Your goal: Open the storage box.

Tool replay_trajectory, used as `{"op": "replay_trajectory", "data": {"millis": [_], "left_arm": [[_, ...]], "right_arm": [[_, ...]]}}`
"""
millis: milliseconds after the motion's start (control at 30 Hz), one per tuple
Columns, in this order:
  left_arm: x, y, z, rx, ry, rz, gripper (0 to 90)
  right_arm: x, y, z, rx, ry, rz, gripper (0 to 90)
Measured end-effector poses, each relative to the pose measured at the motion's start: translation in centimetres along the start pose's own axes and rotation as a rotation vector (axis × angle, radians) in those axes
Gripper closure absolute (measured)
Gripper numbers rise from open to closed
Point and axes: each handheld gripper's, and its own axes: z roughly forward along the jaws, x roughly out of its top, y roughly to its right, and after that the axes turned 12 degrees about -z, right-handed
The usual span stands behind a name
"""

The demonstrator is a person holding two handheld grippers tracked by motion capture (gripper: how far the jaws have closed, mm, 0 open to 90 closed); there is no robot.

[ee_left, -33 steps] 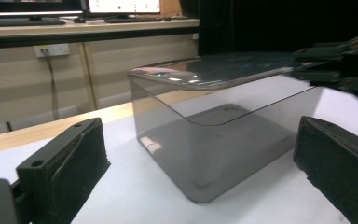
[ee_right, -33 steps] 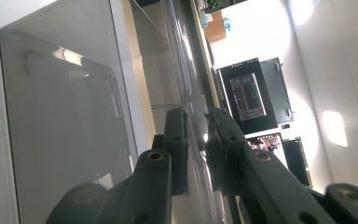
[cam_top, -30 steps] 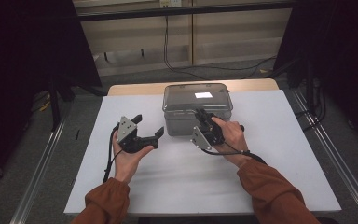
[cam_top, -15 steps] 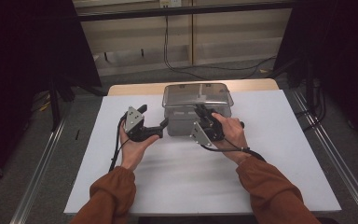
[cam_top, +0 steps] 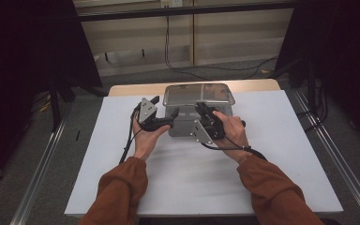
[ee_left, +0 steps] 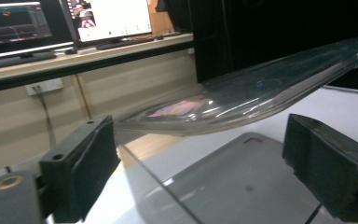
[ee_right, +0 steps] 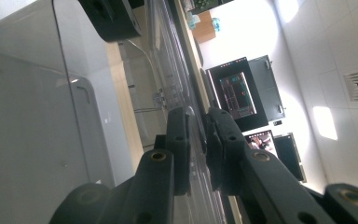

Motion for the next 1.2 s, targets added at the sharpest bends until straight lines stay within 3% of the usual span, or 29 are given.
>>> {"op": "replay_trajectory", "data": {"millis": [267,367,500,667,767,867,1200], "left_arm": [[0.1,0.1,-0.1,-0.004,0.016,0.043,24.1],[0.0,0.0,0.0,-0.019,0.012,0.050,24.9],[-0.1,0.0,0.1,-0.008,0.017,0.057,29.2],[-0.1,0.0,0.0,-0.010,0.012,0.073,32.6],[-0.1,0.0,0.0,-0.014,0.017,0.048,32.4],[-0.1,0.0,0.1,-0.013,0.016,0.049,32.2],[-0.1,0.0,0.1,-0.011,0.015,0.044,32.6]], "right_arm": [[0.0,-0.9,-0.1,0.016,0.003,0.017,77.7],[-0.1,-1.1,-0.2,0.024,0.003,0.022,77.3],[-0.2,-1.1,-0.1,0.032,0.010,0.035,76.8],[-0.4,-1.0,-0.1,0.042,0.018,0.074,74.6],[-0.7,-0.9,-0.1,0.061,0.019,0.132,68.2],[-1.1,-0.9,-0.1,0.078,0.046,0.187,61.8],[-2.8,-1.5,0.0,0.112,0.057,0.405,25.8]]}}
